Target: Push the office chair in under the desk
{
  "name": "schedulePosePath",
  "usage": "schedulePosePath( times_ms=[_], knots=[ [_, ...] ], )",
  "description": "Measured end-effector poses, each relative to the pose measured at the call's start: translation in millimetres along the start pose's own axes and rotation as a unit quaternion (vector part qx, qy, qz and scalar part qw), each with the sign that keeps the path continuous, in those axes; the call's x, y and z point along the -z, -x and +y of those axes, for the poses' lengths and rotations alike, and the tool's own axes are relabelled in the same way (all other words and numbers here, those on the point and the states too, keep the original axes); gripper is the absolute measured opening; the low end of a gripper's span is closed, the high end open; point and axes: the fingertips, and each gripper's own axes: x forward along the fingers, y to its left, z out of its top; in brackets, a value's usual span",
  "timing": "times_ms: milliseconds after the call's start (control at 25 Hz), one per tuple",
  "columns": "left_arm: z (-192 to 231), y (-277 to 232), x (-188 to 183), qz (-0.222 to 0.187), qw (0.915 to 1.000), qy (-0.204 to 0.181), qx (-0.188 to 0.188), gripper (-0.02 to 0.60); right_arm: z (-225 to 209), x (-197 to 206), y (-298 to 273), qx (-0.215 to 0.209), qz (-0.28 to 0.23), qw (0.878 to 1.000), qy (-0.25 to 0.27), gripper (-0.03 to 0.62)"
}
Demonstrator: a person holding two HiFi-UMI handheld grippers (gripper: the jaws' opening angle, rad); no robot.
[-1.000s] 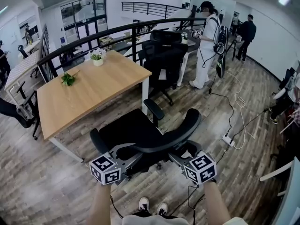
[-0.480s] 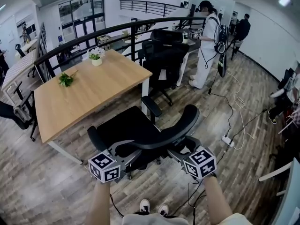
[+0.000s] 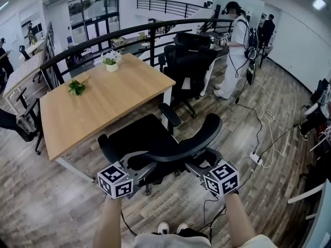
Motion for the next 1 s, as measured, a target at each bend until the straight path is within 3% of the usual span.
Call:
schedulePosePath(
  times_ms=[640, 1000],
  knots=[
    [62, -9, -17, -0.025, 0.9990, 0.015, -0.035, 0.198, -27, -34, -68, -0.041, -0.009, 0.999, 0.020, 0.337],
    [117, -10, -33, -0.048, 0.9948, 0.030, -0.085, 0.202, -39, -61, -121, -0.079, -0.017, 0.996, 0.035, 0.339]
  ],
)
